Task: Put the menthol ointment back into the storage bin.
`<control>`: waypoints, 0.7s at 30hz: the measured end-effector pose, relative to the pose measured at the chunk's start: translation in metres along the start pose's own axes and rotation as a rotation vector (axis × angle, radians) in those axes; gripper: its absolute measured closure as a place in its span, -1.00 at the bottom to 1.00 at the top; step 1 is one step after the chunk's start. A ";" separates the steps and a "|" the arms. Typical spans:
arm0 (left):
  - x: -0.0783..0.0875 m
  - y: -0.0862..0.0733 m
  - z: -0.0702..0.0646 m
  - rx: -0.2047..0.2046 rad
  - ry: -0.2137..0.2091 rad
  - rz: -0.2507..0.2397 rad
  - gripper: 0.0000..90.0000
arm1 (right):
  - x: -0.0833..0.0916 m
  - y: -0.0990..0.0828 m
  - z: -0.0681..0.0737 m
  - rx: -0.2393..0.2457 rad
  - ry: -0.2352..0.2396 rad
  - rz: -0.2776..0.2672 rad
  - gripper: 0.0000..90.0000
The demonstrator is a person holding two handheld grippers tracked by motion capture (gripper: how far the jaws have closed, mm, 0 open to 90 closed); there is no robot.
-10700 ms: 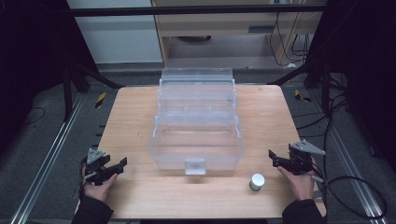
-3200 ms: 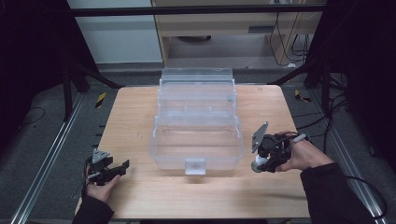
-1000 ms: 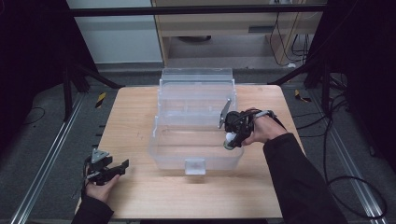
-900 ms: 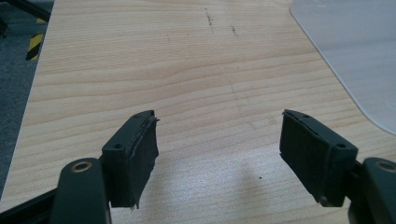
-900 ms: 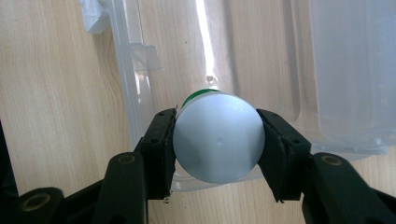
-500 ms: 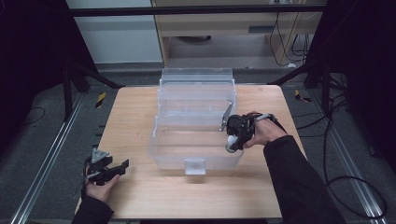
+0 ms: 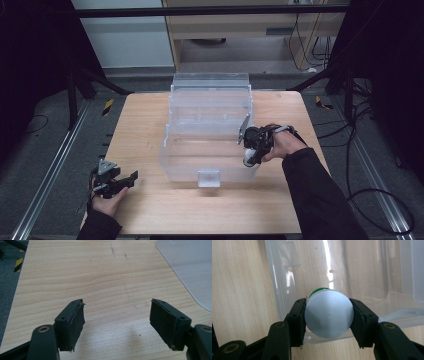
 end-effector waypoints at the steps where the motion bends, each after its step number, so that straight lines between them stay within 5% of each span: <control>1: 0.000 0.000 0.000 0.000 0.001 0.000 -0.40 | -0.001 0.000 0.000 -0.001 0.002 -0.001 0.12; 21: 0.000 0.000 0.000 -0.001 0.000 0.001 -0.40 | -0.014 -0.003 0.001 -0.005 0.031 0.017 0.11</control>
Point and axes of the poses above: each handheld gripper's, and its own axes: x roughly backward along the jaws, y roughly out of its top, z roughly to its left, the point moved 5 cm from there along -x, roughly forward along the jaws, and after that the axes turned 12 degrees about z, right-handed, at the moved point
